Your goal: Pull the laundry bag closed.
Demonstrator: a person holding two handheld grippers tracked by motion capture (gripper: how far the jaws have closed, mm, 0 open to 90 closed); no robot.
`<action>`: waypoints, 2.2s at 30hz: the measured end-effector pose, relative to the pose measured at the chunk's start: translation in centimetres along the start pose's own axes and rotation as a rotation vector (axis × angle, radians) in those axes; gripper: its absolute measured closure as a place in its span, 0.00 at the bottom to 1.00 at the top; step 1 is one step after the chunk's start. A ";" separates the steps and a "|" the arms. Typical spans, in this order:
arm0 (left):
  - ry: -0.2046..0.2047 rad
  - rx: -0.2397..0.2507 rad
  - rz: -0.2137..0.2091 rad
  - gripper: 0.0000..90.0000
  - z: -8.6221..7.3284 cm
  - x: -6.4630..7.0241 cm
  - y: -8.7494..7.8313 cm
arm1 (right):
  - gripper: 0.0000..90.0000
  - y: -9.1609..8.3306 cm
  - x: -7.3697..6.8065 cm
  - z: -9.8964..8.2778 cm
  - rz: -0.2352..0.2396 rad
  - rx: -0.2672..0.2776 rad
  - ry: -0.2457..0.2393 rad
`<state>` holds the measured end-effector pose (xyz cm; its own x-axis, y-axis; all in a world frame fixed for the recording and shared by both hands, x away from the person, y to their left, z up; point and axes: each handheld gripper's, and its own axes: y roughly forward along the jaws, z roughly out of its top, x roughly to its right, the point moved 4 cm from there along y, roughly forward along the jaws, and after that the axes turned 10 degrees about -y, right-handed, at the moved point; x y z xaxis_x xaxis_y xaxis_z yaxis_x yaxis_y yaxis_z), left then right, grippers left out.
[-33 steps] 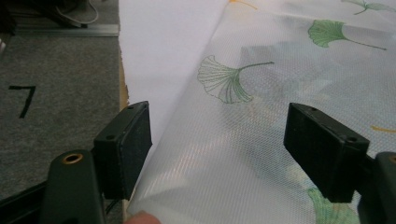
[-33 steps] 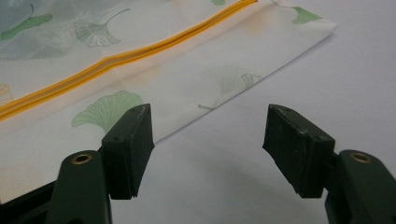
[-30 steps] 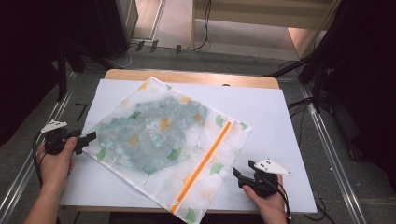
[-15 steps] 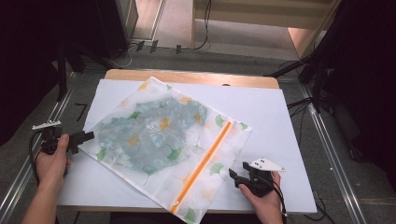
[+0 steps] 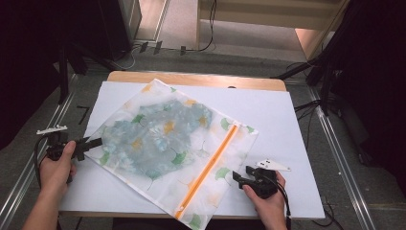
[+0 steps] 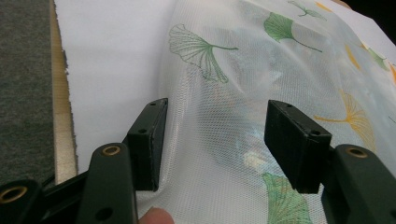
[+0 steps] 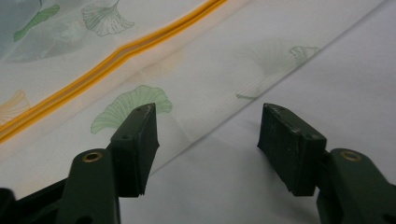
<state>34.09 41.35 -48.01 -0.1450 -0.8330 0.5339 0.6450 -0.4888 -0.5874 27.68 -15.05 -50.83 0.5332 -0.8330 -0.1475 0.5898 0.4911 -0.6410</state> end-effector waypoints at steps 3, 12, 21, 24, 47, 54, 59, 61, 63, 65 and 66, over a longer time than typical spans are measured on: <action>-0.012 0.005 -0.013 0.43 -0.2 -0.2 0.2 | 0.37 0.4 -0.7 0.2 -0.022 -0.014 -0.037; 0.044 -0.024 -0.037 0.38 -0.6 0.8 0.8 | 0.36 0.8 -1.5 0.4 -0.060 -0.029 -0.056; 0.048 -0.080 -0.035 0.79 -1.0 1.1 1.3 | 0.41 1.7 -3.2 0.8 -0.191 -0.086 -0.122; 0.045 -0.092 -0.055 0.91 -1.1 1.5 1.5 | 0.50 1.7 -3.1 0.9 -0.199 -0.085 -0.119; 0.099 -0.127 -0.029 0.92 -2.0 2.1 1.2 | 0.16 1.5 -2.2 0.8 -0.194 -0.089 -0.017; 0.094 -0.132 -0.033 0.91 -2.0 2.1 1.3 | 0.21 2.1 -2.9 1.0 -0.194 -0.119 -0.108; 0.092 -0.136 -0.033 0.91 -2.0 2.1 1.4 | 0.30 2.1 -3.0 1.1 -0.159 -0.110 -0.138; 0.089 -0.135 -0.034 0.91 -2.0 2.1 1.4 | 0.34 2.0 -2.9 1.1 -0.156 -0.108 -0.142; 0.089 -0.135 -0.034 0.91 -2.0 2.1 1.4 | 0.41 2.0 -2.9 1.1 -0.153 -0.105 -0.142; 0.089 -0.134 -0.034 0.91 -2.0 2.1 1.5 | 0.48 1.9 -2.8 1.2 -0.162 -0.100 -0.137; 0.089 -0.135 -0.033 0.91 -2.0 2.1 1.5 | 0.51 1.9 -2.7 1.2 -0.167 -0.099 -0.135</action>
<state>33.19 38.37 -48.98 -0.2344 -0.8329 0.5014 0.5334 -0.5414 -0.6499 28.10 -11.51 -50.73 0.5135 -0.8557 0.0640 0.6179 0.3169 -0.7196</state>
